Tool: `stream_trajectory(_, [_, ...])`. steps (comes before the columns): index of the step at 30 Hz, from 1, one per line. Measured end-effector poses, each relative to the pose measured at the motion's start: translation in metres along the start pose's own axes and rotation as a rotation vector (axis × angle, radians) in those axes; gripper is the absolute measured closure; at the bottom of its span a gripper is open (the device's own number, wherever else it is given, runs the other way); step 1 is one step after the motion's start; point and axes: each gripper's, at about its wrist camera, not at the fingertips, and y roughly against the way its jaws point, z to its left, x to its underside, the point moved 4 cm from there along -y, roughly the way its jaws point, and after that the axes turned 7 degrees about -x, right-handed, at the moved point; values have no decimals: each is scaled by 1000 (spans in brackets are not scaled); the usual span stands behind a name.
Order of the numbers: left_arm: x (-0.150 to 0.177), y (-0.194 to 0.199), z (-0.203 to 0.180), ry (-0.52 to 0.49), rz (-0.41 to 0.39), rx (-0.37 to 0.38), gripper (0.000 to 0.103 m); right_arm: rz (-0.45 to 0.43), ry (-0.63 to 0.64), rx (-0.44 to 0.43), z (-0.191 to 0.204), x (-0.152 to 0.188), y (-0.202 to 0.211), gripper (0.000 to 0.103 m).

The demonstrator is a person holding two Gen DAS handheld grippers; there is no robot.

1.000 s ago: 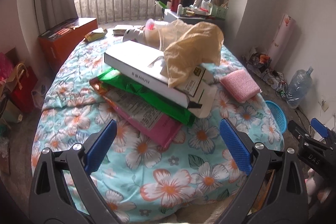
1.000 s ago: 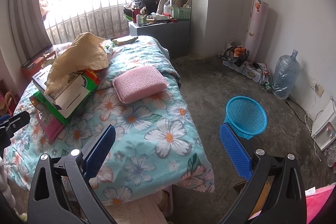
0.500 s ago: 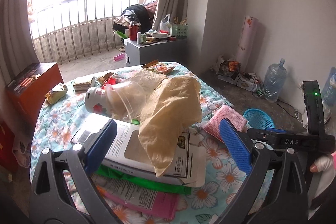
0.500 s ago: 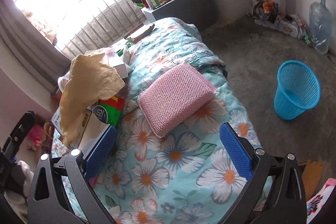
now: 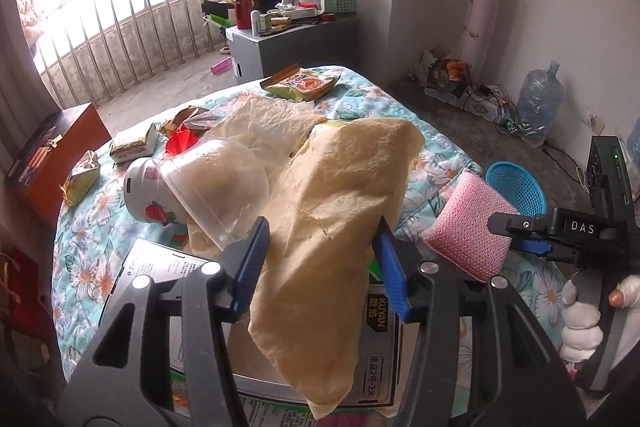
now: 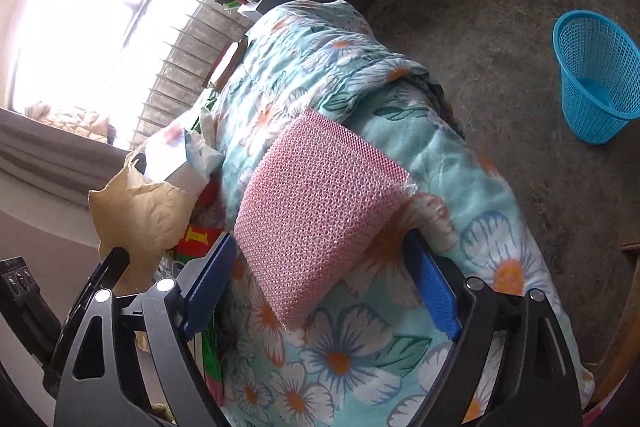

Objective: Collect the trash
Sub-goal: 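Grasp the tan paper bag with the left gripper while the right gripper grasps the pink knitted pad, then lift the tan paper bag with the left gripper while the right gripper holds the pink pad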

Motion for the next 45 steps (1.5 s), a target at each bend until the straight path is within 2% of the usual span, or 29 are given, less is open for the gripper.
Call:
stream_trajectory(2, [2,-3,3,8,13,6,69,-9,-2,3,-1,-4,-2,27])
stream_trajectory(6, [3,-2,7,20,14,14,80,-17,7,23,0,-7,-6,44])
stream_trajectory(7, [3,0,7,25,9,19,82,-19,20,32,1,-7,-6,46])
stream_trajectory(13, [0,18,9,47,-31,36,90,-38,65,46,4,-4,1,57])
stream_trajectory(18, [0,35,9,58,-66,52,91,-66,133,61,16,-2,13,66])
stream_trajectory(25, [3,65,10,76,-123,76,91,-127,269,109,40,9,39,69])
stream_trajectory(32, [4,89,5,85,-161,95,91,-178,408,207,63,22,58,69])
stream_trajectory(45, [5,128,-7,93,-223,120,92,-262,573,340,89,44,92,69])
